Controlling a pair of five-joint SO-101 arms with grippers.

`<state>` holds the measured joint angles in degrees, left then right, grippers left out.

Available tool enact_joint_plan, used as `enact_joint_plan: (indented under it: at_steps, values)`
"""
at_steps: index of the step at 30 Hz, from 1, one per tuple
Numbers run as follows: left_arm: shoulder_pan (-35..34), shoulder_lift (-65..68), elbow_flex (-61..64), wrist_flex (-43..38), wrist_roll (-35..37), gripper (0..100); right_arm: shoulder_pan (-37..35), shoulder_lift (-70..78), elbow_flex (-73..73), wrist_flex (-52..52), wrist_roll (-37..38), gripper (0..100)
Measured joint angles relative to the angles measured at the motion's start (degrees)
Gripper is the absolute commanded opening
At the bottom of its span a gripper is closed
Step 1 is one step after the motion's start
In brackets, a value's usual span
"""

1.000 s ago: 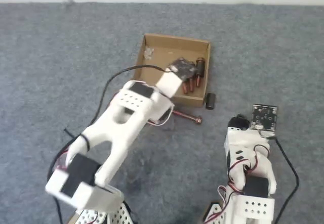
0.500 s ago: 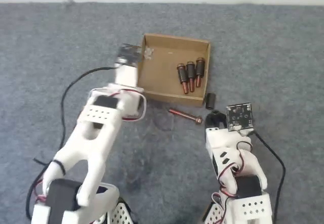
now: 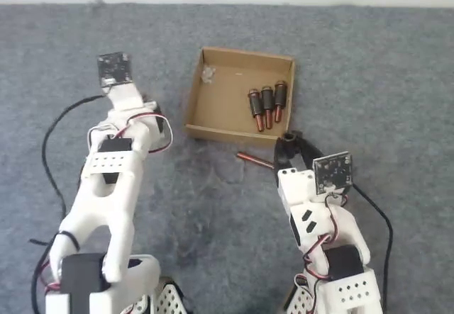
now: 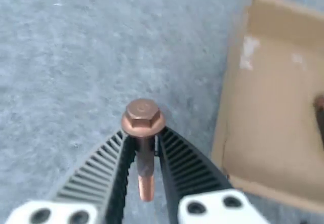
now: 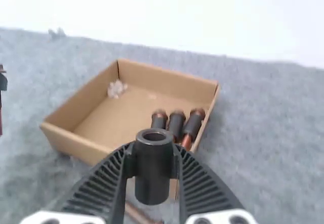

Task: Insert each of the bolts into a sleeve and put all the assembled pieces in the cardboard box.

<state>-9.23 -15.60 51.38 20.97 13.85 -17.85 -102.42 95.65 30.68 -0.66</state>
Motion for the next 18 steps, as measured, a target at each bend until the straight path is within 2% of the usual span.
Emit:
enact_joint_plan:
  at_steps: [13, 18]
  values:
    - [-0.4, 0.0, 0.0, -1.6, 1.3, 1, -0.5, 0.1, 0.0, -9.6, -8.1, 0.6]
    - [-0.3, 0.0, 0.0, -1.6, 1.3, 1, -0.5, 6.3, 0.2, -15.9, -8.6, 0.6]
